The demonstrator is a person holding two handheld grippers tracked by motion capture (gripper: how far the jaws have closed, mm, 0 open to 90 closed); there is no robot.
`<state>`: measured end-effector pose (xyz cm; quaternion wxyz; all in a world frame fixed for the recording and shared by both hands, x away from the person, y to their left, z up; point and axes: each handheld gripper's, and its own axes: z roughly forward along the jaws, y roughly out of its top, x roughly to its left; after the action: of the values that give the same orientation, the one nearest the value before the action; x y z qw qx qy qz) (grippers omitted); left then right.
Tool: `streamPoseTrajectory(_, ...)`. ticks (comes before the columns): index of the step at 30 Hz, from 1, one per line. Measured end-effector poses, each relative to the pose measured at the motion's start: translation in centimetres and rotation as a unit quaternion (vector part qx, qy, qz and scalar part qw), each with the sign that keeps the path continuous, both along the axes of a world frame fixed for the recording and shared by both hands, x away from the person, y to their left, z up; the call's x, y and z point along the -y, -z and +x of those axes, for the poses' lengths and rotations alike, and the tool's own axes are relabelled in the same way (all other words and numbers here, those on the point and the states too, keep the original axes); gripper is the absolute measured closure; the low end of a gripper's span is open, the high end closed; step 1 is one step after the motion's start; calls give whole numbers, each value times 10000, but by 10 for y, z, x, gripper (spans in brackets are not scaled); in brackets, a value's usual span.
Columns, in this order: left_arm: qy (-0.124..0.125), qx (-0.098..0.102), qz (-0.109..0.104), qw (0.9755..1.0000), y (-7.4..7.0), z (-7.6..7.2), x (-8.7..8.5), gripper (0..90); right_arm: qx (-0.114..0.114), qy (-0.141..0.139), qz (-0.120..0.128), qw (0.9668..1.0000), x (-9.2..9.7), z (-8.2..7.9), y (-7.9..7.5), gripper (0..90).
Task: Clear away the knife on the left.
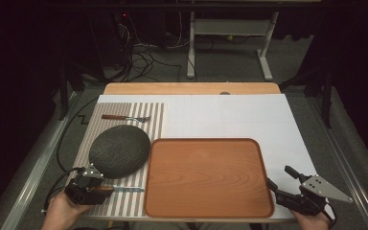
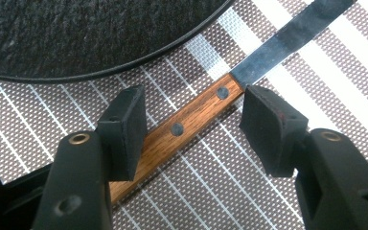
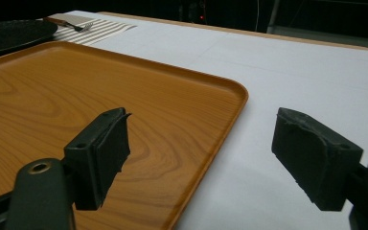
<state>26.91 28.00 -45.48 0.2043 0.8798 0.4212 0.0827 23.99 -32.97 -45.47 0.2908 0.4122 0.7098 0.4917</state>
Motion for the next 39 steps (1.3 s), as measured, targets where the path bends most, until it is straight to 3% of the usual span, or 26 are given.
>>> streamPoseTrajectory(18, -40, -50, 50, 10000, -1, -2, 2, 419, 13, -14, 2, 10000, 0, 0, 0, 209)
streamPoseTrajectory(39, -50, -73, 160, 9998, -3, -7, 0, 563, 32, 23, 11, 10000, 1, -1, -1, 212)
